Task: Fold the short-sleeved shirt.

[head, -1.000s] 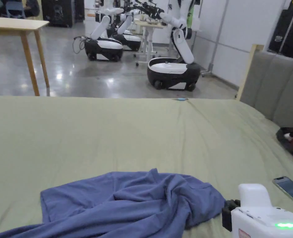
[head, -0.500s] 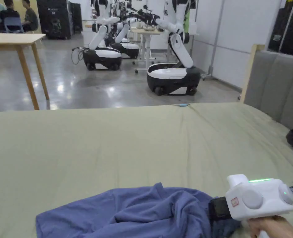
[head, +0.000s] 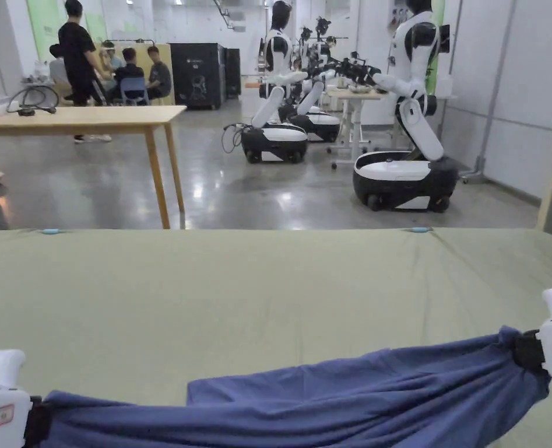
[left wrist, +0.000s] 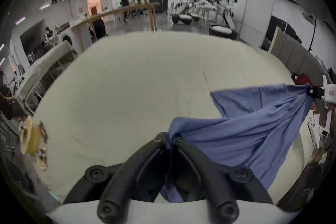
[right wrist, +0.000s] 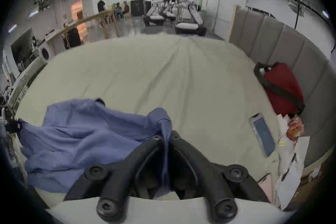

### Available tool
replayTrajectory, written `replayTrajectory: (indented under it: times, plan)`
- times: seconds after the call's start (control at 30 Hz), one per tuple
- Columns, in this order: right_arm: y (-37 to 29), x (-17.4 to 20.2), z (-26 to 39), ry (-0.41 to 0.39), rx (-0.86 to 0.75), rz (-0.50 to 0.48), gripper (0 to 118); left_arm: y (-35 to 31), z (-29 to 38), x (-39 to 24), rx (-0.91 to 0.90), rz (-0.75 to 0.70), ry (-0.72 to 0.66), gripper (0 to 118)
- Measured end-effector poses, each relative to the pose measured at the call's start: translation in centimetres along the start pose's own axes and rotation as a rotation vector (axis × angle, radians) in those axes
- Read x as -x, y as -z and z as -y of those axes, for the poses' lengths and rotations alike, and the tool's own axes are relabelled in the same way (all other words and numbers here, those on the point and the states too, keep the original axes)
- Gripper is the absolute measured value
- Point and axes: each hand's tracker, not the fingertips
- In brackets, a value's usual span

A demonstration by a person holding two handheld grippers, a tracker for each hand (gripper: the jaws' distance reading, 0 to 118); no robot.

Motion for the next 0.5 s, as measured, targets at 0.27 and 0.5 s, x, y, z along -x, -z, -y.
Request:
replayTrajectory:
  times: [0.27, 0.5]
  plan:
    - [-10.7, 0.9, -4.4, -0.036, -0.168, -0.002, 4, -8.5, -7.0, 2.7, -0.164, -0.060, -0.008, 3]
    - [-14.8, 2.1, -9.2, -0.044, -0.257, 0.038, 4, -11.8, -13.1, 1.6, -0.276, -0.100, 0.014, 3]
